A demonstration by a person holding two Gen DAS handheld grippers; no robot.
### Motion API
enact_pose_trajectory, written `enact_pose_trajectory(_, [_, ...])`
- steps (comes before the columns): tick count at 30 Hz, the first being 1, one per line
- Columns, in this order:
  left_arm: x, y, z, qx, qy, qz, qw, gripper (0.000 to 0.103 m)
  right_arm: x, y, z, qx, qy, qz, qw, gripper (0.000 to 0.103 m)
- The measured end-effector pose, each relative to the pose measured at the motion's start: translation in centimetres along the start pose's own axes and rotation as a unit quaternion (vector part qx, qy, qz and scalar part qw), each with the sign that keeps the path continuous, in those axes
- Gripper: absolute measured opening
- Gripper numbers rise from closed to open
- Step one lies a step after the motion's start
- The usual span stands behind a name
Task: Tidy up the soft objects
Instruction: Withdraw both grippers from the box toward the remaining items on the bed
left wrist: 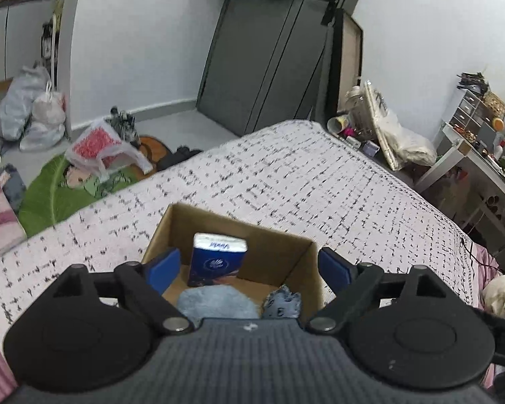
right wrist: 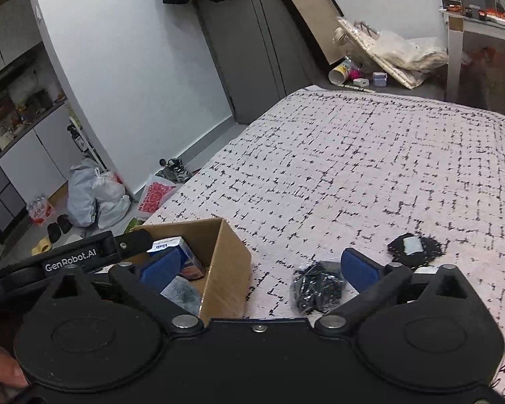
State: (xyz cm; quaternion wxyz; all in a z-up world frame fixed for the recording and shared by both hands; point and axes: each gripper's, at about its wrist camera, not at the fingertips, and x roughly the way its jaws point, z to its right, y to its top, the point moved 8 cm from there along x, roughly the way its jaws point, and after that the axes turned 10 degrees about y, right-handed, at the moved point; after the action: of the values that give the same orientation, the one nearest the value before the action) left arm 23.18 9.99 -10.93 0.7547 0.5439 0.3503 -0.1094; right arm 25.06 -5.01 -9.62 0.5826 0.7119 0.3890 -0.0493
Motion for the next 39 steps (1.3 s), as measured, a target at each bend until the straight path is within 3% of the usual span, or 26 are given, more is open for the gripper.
enact_pose_trajectory(7, [-2.0,0.9,2.2,0.013,-0.004,0.017,0.9998,0.089,-1.8,0.6,1.9,0.020,-0.013,0.001,1.000,0.103])
enact_pose_trajectory(14, [-3.3,1.0,4.0,0.014,-0.009,-0.001,0.9999,0.089,-3.8,1.1,4.0,0.046,-0.018,0.005,0.999,0.103])
enact_pose_trajectory(29, [-6.3,0.0,9.2,0.057,0.011,-0.005,0.9983,0.089,-7.5,1.9,7.7,0.095,0.013,0.004,0.995,0.103])
enact_pose_trajectory(39, [-6.4,-2.3,10.9,0.051,0.055,-0.033,0.9966,0.089,-9.1,2.0,10.2,0.114,0.033,0.002,0.993,0.103])
